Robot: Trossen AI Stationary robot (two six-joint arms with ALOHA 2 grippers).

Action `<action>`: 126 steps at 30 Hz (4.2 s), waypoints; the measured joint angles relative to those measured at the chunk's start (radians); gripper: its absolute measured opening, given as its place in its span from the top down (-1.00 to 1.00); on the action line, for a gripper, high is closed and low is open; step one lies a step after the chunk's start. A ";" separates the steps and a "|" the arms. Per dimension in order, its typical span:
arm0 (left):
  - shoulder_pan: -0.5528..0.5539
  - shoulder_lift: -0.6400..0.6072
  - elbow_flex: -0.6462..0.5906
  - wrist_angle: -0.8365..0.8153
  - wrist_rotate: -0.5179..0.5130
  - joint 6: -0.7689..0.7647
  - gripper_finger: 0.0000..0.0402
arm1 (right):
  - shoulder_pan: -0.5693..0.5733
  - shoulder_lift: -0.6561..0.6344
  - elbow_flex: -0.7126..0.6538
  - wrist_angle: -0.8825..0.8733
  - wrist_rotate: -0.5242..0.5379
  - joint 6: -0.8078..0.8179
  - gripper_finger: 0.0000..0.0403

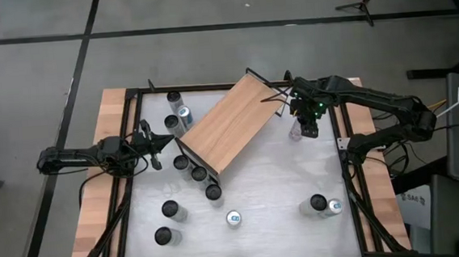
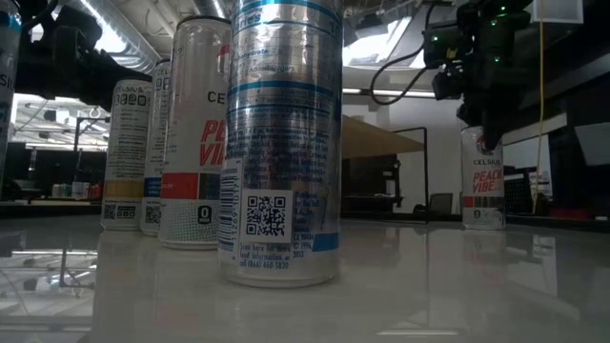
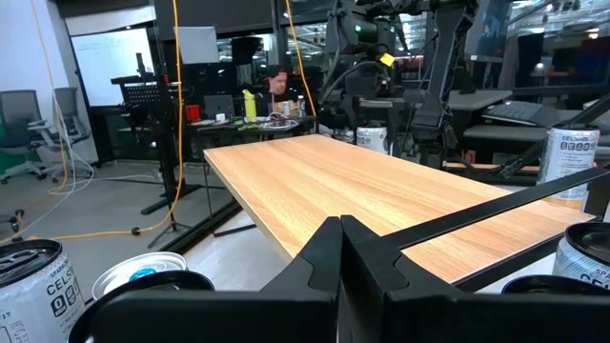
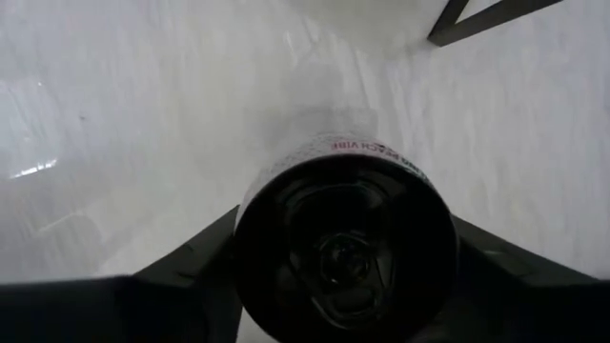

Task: Place canned beverage on shelf
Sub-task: Put the white-pink soda can on the shelf

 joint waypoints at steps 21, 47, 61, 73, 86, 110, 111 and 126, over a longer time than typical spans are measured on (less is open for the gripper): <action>0.000 0.000 0.000 0.000 0.000 0.000 1.00 | 0.000 0.002 0.255 -0.183 -0.076 0.238 -0.23; 0.000 0.000 0.000 0.000 0.000 0.000 1.00 | -0.003 0.395 1.073 -0.397 -0.089 0.207 -0.25; 0.000 0.000 0.000 0.000 0.000 0.000 1.00 | -0.029 0.460 1.109 -0.399 -0.055 0.154 -0.25; 0.000 0.000 0.000 0.000 0.000 0.000 1.00 | -0.076 0.458 1.109 -0.398 -0.067 0.154 -0.25; 0.000 0.000 0.000 0.000 0.000 -0.001 1.00 | -0.075 0.457 1.109 -0.397 -0.093 0.154 -0.25; 0.000 0.000 0.000 0.000 0.000 -0.002 1.00 | -0.072 0.462 1.068 -0.397 -0.110 0.158 -0.25; 0.000 0.000 0.000 0.000 0.000 -0.002 1.00 | -0.072 0.463 1.057 -0.399 -0.110 0.159 -0.25; 0.000 0.000 0.000 0.000 0.000 -0.001 1.00 | -0.073 0.459 1.003 -0.387 -0.111 0.157 -0.25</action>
